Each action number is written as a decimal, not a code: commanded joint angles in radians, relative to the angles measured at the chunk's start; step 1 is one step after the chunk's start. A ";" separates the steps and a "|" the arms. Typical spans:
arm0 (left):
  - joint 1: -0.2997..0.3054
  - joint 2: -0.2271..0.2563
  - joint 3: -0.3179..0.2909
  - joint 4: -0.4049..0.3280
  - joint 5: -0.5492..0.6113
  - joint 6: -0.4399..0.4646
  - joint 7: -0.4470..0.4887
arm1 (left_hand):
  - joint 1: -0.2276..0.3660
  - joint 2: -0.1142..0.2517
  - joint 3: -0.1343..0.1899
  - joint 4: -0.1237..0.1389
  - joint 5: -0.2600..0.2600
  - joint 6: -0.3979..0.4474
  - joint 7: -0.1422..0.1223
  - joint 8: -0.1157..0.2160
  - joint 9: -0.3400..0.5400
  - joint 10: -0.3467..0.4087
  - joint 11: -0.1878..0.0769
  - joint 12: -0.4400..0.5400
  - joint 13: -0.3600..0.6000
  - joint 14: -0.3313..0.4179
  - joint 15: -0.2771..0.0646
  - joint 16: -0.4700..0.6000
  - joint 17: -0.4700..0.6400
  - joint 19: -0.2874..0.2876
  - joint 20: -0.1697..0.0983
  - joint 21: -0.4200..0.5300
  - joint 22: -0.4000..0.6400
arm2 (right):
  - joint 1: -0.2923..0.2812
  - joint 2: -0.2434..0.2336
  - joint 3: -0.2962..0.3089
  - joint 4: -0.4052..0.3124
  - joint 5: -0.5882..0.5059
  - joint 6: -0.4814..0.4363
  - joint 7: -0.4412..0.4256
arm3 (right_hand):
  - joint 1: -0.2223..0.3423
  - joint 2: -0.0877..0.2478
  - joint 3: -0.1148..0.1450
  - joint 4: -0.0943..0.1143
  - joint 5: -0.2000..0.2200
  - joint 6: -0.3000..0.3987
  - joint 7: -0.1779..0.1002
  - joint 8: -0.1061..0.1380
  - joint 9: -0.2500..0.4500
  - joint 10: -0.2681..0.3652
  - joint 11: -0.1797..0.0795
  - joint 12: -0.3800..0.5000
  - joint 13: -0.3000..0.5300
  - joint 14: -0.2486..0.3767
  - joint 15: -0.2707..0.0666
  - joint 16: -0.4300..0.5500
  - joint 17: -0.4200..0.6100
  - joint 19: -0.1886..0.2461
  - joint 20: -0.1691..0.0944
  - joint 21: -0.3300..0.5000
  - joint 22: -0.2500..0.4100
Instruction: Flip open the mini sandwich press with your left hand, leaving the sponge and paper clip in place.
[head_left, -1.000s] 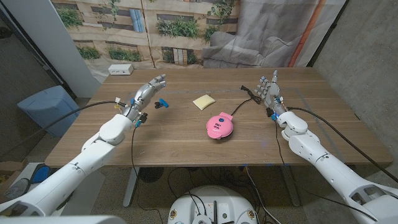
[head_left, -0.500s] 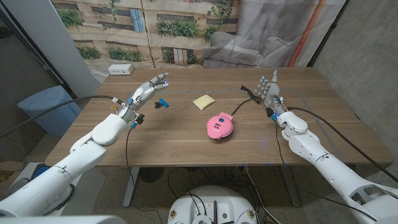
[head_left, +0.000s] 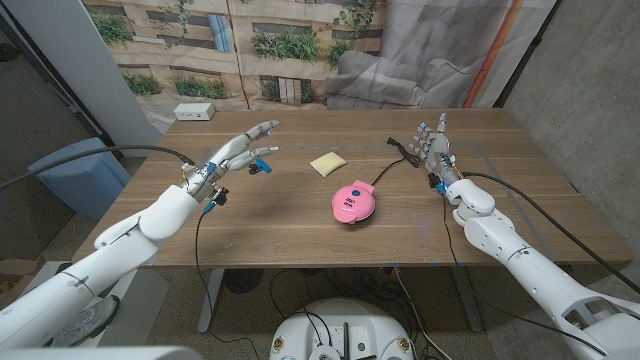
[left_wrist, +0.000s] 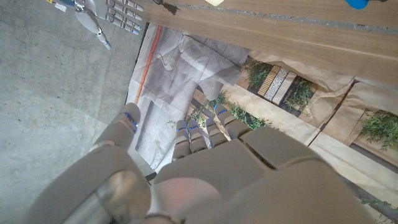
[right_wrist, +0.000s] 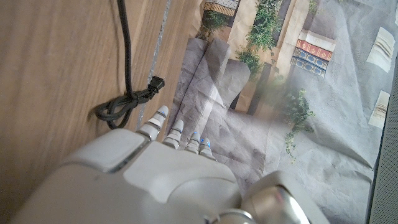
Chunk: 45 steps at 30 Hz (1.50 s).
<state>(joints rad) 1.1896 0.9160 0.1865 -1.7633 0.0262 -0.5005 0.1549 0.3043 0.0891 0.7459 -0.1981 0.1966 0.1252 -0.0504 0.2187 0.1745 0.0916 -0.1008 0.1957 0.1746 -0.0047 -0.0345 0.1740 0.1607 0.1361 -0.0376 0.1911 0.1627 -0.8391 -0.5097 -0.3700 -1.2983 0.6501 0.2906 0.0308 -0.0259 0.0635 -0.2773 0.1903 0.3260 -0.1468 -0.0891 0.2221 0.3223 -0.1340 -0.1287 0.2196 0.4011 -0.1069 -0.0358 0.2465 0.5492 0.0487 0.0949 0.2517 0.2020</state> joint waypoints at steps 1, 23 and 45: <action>0.077 0.023 -0.064 -0.072 0.344 -0.056 0.142 | 0.020 -0.002 0.007 -0.001 0.005 0.010 -0.009 0.006 0.003 0.008 -0.007 0.004 0.005 0.010 -0.049 0.006 0.006 0.011 -0.005 0.000 0.003 | 0.000 0.000 0.000 0.000 0.000 0.000 0.000 | 0.003 0.090 -0.004 -0.001 0.005 -0.006 0.001 0.004 0.006 -0.008 0.005 0.005 0.005 -0.010 -0.021 0.003 0.004 0.001 0.010 0.004 0.004; 0.205 0.054 -0.098 -0.245 0.791 0.068 0.314 | 0.153 -0.095 0.016 -0.001 0.010 0.052 -0.017 0.018 0.003 0.043 -0.028 -0.004 0.004 0.070 -0.056 0.007 0.005 0.028 -0.056 -0.009 0.001 | 0.001 0.000 0.000 0.000 0.000 0.000 0.000 | 0.003 0.090 -0.005 -0.001 0.005 -0.006 0.001 0.004 0.006 -0.008 0.003 0.005 0.005 -0.010 -0.020 0.003 0.004 0.002 0.009 0.004 0.004; 0.261 0.078 0.052 -0.351 1.123 0.352 0.465 | 0.272 -0.173 0.000 0.005 -0.002 0.022 0.062 0.002 0.001 0.006 0.040 -0.014 0.002 0.065 -0.011 0.000 0.005 -0.018 -0.093 -0.018 0.001 | 0.000 0.000 0.000 0.000 0.000 0.000 0.000 | 0.003 0.090 -0.004 -0.001 0.005 -0.005 0.002 0.004 0.005 -0.007 0.004 0.006 0.005 -0.009 -0.019 0.003 0.004 0.002 0.009 0.004 0.004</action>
<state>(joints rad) 1.4214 0.9933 0.1516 -2.0559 0.9900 -0.3240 0.5802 0.5636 -0.0838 0.7470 -0.1931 0.1965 0.1430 0.0112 0.2251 0.1744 0.0977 -0.0606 0.1810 0.1745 0.0626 -0.0339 0.1732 0.1630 0.1255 -0.0363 0.1736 0.1630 -0.8386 -0.5097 -0.3701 -1.2983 0.6501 0.2904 0.0311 -0.0259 0.0635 -0.2773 0.1903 0.3260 -0.1468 -0.0890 0.2221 0.3222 -0.1340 -0.1287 0.2196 0.4009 -0.1070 -0.0357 0.2464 0.5491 0.0487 0.0948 0.2517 0.2019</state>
